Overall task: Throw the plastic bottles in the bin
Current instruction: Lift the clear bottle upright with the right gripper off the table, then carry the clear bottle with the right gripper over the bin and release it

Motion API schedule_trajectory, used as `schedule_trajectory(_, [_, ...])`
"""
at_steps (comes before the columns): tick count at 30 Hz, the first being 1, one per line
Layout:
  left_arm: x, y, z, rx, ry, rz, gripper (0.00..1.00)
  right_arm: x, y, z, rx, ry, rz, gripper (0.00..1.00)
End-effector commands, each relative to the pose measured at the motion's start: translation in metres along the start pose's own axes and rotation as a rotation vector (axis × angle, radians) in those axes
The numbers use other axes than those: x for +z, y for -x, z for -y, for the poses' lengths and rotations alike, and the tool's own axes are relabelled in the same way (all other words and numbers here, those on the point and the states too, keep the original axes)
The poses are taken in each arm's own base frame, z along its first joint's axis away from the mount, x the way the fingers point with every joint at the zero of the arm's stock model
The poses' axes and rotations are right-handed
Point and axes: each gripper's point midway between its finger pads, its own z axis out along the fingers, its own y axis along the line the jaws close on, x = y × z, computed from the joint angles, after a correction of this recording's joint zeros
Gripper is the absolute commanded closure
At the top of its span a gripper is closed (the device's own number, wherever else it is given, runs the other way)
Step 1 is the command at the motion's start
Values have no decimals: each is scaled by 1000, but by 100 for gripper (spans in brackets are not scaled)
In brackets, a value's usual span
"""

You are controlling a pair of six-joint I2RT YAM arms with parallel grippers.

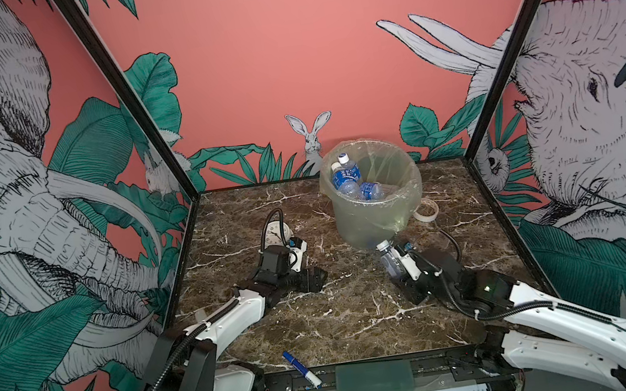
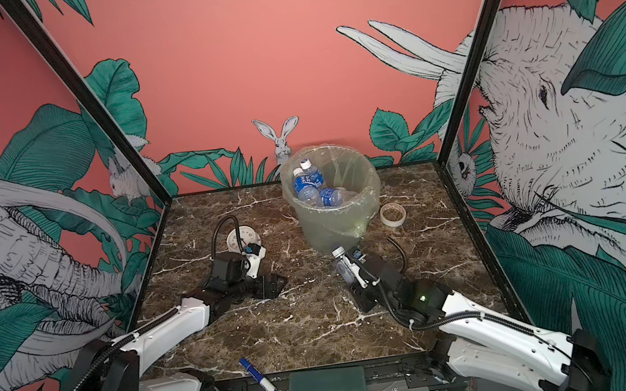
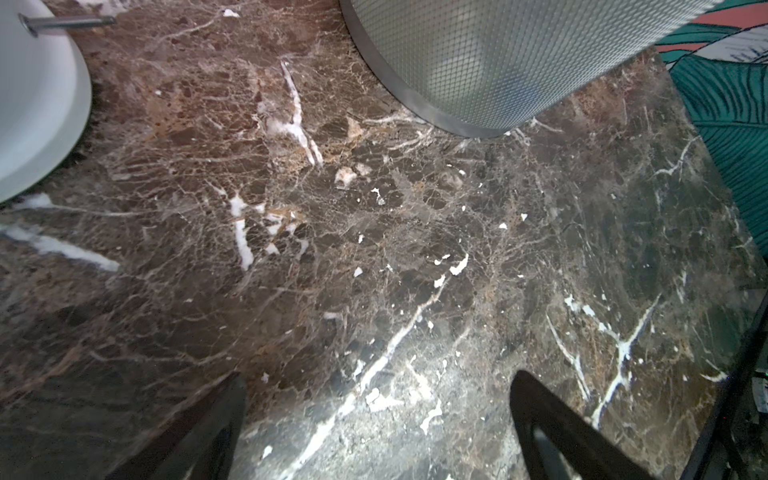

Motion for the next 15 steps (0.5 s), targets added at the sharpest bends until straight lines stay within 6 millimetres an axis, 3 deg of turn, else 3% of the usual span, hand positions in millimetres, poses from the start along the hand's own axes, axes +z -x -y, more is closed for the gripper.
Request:
schedule_trajectory(1, [-3,13,7,14,-16,24,1,-14,6,5,25,-15,57,49])
schedule_trajectory(15, [-7,13,8,33,-15,32,0,-83,69,18,59,-51,291,50])
